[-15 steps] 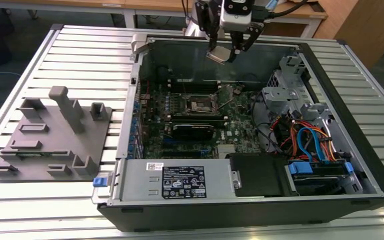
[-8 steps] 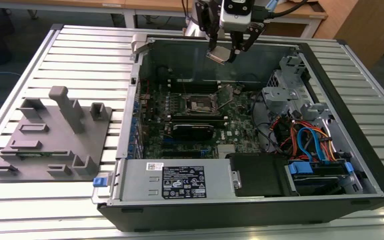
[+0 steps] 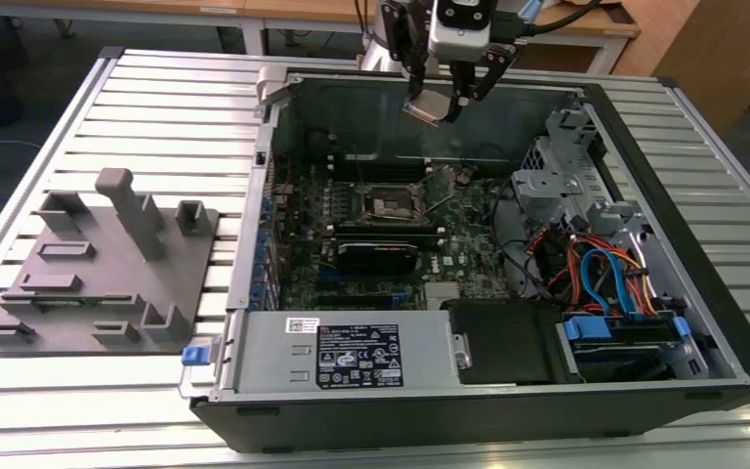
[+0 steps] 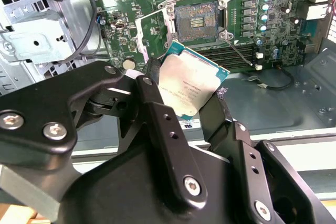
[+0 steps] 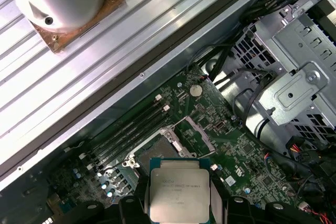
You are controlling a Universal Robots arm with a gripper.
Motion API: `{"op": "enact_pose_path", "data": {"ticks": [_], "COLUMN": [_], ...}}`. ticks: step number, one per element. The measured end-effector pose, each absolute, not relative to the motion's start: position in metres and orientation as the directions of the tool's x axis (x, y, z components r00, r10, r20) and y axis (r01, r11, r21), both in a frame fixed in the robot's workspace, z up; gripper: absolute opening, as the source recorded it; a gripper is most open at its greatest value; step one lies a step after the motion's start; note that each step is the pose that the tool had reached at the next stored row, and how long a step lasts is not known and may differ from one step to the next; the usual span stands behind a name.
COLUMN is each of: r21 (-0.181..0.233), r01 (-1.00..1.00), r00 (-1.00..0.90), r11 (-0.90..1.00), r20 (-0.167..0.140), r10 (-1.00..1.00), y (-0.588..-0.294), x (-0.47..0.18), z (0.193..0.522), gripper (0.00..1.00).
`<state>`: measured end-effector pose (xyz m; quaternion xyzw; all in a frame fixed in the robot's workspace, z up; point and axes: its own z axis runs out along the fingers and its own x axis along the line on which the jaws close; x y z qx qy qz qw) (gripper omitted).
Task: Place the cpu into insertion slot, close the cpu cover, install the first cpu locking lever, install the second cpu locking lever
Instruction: 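Place the cpu into insertion slot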
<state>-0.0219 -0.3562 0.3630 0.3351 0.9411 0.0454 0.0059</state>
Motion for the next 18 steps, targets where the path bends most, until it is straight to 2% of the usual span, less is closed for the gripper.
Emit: {"op": "enact_pose_path", "data": {"ticks": [18], "r21": [0.089], "r01": [0.683], "r00": [-0.729], "r11": [0.725], "r20": [0.019], "r10": [0.684], "y": [-0.3561], "x": [-0.0219], "z": [0.3630], "gripper": [0.54]}}
